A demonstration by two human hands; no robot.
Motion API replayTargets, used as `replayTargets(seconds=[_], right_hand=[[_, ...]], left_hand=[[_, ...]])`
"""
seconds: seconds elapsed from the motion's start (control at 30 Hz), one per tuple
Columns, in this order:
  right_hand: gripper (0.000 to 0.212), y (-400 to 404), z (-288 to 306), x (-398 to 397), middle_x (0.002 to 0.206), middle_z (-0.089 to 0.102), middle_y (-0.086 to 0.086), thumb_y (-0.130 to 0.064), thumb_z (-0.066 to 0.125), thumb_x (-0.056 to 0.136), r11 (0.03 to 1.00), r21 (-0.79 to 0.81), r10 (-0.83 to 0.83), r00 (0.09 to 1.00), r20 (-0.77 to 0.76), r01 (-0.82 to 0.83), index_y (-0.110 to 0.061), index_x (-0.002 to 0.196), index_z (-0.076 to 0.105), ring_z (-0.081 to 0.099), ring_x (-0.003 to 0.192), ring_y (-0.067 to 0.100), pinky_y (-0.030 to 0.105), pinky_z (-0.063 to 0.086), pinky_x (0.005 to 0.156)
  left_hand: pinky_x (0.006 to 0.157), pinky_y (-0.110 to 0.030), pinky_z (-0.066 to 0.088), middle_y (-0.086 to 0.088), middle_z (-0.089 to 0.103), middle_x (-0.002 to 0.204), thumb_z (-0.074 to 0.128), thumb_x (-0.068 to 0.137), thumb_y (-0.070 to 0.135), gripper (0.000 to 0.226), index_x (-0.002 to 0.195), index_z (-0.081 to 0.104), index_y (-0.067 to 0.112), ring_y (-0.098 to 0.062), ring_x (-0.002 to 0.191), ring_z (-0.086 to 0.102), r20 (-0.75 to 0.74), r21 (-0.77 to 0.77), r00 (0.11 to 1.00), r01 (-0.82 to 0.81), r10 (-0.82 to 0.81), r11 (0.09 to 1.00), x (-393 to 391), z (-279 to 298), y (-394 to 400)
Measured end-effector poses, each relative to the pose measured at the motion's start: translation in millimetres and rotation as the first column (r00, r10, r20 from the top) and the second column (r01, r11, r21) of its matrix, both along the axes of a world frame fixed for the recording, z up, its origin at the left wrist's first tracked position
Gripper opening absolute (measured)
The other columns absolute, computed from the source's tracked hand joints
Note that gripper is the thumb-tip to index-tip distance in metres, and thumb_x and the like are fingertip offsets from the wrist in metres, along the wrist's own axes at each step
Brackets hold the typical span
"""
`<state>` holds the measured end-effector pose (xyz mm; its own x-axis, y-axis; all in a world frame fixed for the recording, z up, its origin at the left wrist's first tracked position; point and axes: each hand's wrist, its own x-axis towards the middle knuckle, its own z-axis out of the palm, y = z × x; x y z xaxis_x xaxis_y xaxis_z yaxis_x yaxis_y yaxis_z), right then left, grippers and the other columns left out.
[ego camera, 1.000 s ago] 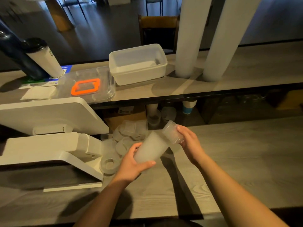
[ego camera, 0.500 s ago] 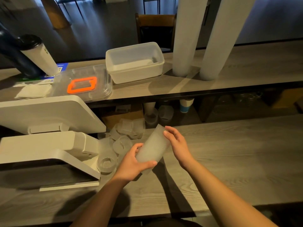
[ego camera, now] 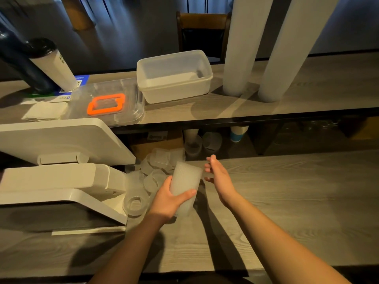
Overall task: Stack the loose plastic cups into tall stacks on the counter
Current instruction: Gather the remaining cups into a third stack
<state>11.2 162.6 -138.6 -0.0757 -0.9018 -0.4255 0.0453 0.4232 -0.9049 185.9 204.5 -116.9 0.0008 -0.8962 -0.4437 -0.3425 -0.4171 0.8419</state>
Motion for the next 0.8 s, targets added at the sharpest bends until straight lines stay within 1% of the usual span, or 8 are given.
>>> replayTargets(seconds=[0.1,0.23,0.33,0.43,0.53,0.6,0.7,0.8], right_hand=[[0.046,-21.9,-12.5,-13.0,0.125,0.059,-0.004,-0.051,0.049,0.099,1.000,-0.006,-0.020,0.997,-0.077,0.020,-0.023,0.137,0.051,0.056,0.116,0.015,0.038,0.046,0.104],[0.061,-52.8,-34.3,-27.9,0.141,0.051,0.003,-0.043,0.066,0.092,1.000,-0.005,0.003,0.960,-0.281,-0.004,-0.022,0.145,0.044,0.053,0.123,0.017,0.036,0.046,0.104],[0.067,-78.1,-44.1,-36.5,0.145,0.044,0.008,-0.041,0.070,0.089,0.997,0.048,0.079,0.882,-0.464,-0.063,-0.015,0.145,0.044,0.043,0.136,0.026,0.042,0.041,0.111],[0.045,-104.9,-52.7,-39.1,0.123,0.059,0.011,-0.045,0.067,0.091,0.982,0.107,0.186,0.749,-0.636,-0.154,-0.010,0.117,0.062,0.049,0.126,0.030,0.046,0.042,0.108],[0.036,-123.0,-53.1,-37.3,0.100,0.068,0.012,-0.042,0.051,0.101,0.938,0.222,0.339,0.567,-0.751,-0.267,-0.010,0.093,0.065,0.061,0.108,0.031,0.045,0.040,0.105],[0.039,-130.4,-48.7,-37.6,0.108,0.067,0.015,-0.038,0.041,0.106,0.888,0.323,0.451,0.482,-0.751,-0.328,-0.008,0.103,0.066,0.059,0.111,0.033,0.044,0.037,0.105],[0.037,-138.6,-45.2,-43.4,0.123,0.062,0.015,-0.036,0.040,0.106,0.829,0.410,0.551,0.430,-0.715,-0.382,-0.009,0.120,0.062,0.057,0.118,0.033,0.044,0.042,0.104],[0.028,-139.6,-47.3,-51.5,0.100,0.061,0.004,-0.046,0.048,0.101,0.782,0.457,0.617,0.424,-0.664,-0.423,-0.020,0.096,0.059,0.058,0.111,0.028,0.043,0.044,0.103]], left_hand=[[0.088,-0.044,0.056,0.004,0.058,0.121,0.085,0.054,0.064,0.094,0.133,0.046,0.030,-0.018,0.108,0.058,0.024,-0.009,0.998,-0.054,0.054,0.998,4.7,-0.5,-8.0],[0.083,-0.034,0.052,-0.001,0.053,0.128,0.083,0.073,0.040,0.082,0.142,0.040,0.024,-0.019,0.111,0.055,0.043,0.021,0.998,-0.046,0.045,0.999,7.7,-6.3,-17.2],[0.081,-0.032,0.052,0.000,0.056,0.128,0.086,0.070,0.041,0.086,0.142,0.042,0.027,-0.017,0.108,0.057,0.011,0.037,0.998,-0.055,0.055,0.998,5.3,-9.0,-24.8],[0.073,-0.027,0.051,0.000,0.057,0.125,0.086,0.062,0.048,0.092,0.140,0.043,0.028,-0.012,0.103,0.058,0.007,0.033,0.997,-0.075,0.075,0.997,1.0,-9.0,-34.1],[0.064,-0.019,0.045,0.001,0.058,0.120,0.082,0.077,0.030,0.077,0.142,0.043,0.023,-0.006,0.097,0.057,0.036,0.012,0.997,-0.071,0.071,0.997,-3.2,-9.5,-41.8],[0.063,-0.018,0.046,0.002,0.058,0.119,0.081,0.079,0.030,0.076,0.143,0.042,0.022,-0.006,0.096,0.058,0.042,0.005,0.997,-0.065,0.065,0.998,-4.9,-11.5,-44.4],[0.065,-0.020,0.046,0.002,0.057,0.120,0.079,0.080,0.032,0.075,0.144,0.040,0.022,-0.006,0.097,0.057,0.046,0.005,0.997,-0.059,0.059,0.998,-6.1,-11.8,-46.4],[0.064,-0.019,0.044,0.004,0.056,0.119,0.080,0.080,0.035,0.075,0.143,0.041,0.023,-0.003,0.095,0.055,0.051,-0.005,0.996,-0.066,0.066,0.998,-5.2,-10.6,-47.1]])
